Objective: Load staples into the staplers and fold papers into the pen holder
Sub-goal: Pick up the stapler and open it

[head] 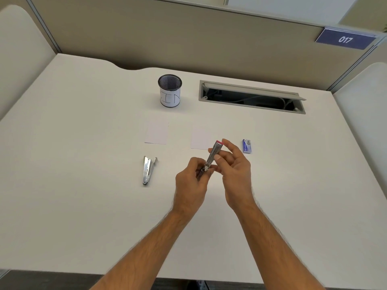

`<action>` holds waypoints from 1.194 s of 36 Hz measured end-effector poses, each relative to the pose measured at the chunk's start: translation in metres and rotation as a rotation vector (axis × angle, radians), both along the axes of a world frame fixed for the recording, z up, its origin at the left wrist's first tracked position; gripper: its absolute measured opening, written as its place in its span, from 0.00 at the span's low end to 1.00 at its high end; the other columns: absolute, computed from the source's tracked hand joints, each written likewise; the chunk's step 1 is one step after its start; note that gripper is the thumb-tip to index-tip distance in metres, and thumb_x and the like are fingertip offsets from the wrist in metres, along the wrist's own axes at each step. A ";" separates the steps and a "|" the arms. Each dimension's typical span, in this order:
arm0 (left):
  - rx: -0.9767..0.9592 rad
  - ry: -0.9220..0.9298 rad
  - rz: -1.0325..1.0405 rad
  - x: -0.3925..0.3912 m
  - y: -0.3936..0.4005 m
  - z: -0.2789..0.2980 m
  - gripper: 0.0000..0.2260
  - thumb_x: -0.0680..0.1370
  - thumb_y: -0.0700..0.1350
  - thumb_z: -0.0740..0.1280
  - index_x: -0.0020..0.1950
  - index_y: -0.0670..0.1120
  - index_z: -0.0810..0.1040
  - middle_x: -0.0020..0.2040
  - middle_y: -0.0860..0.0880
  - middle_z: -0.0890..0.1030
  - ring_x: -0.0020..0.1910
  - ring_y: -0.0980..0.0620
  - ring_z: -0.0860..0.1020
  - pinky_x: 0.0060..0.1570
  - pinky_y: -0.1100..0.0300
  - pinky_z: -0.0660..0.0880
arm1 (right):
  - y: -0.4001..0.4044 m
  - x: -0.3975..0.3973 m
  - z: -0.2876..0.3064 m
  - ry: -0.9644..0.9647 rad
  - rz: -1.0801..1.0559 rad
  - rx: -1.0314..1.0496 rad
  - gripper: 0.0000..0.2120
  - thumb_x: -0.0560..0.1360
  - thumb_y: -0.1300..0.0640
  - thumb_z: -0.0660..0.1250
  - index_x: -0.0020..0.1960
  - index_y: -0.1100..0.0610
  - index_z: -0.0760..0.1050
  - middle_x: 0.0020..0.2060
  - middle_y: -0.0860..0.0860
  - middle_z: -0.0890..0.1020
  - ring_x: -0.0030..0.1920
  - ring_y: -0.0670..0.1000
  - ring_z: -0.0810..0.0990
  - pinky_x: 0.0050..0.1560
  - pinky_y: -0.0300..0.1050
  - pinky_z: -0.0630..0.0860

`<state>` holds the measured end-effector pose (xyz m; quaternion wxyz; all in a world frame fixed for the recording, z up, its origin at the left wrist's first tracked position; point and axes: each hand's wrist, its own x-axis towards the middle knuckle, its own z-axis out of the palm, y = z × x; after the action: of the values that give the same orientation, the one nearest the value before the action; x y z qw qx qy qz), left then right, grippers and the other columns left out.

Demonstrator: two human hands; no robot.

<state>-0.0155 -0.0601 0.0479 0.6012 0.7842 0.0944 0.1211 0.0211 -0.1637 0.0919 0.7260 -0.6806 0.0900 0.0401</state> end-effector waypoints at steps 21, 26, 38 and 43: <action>0.061 0.038 -0.067 -0.007 0.011 0.001 0.06 0.80 0.39 0.67 0.52 0.48 0.72 0.37 0.51 0.80 0.32 0.52 0.74 0.33 0.58 0.73 | -0.009 -0.018 -0.018 -0.299 0.235 -0.769 0.09 0.78 0.62 0.67 0.54 0.54 0.84 0.50 0.48 0.83 0.47 0.44 0.83 0.46 0.43 0.81; 0.080 0.001 -0.094 -0.004 0.012 0.002 0.08 0.79 0.36 0.67 0.52 0.49 0.76 0.36 0.54 0.79 0.31 0.56 0.73 0.33 0.69 0.68 | -0.010 -0.017 -0.018 -0.300 0.246 -0.780 0.09 0.78 0.60 0.69 0.54 0.51 0.85 0.48 0.45 0.80 0.48 0.44 0.82 0.46 0.47 0.82; 0.044 -0.010 -0.175 0.002 0.020 0.002 0.09 0.78 0.35 0.67 0.48 0.49 0.75 0.36 0.53 0.81 0.34 0.51 0.75 0.34 0.59 0.74 | -0.015 -0.015 -0.015 -0.053 0.212 -0.410 0.10 0.78 0.63 0.69 0.52 0.51 0.86 0.46 0.42 0.88 0.50 0.45 0.86 0.57 0.46 0.82; 0.070 -0.024 -0.240 0.001 0.017 0.008 0.18 0.80 0.34 0.64 0.54 0.60 0.74 0.44 0.56 0.83 0.43 0.49 0.83 0.47 0.51 0.81 | -0.015 -0.013 -0.014 -0.015 0.150 -0.340 0.11 0.77 0.63 0.71 0.50 0.49 0.86 0.43 0.42 0.88 0.47 0.44 0.86 0.54 0.42 0.81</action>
<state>-0.0142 -0.0430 0.0557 0.5847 0.8089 -0.0116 0.0606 0.0076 -0.1792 0.0783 0.5962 -0.7986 0.0391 0.0730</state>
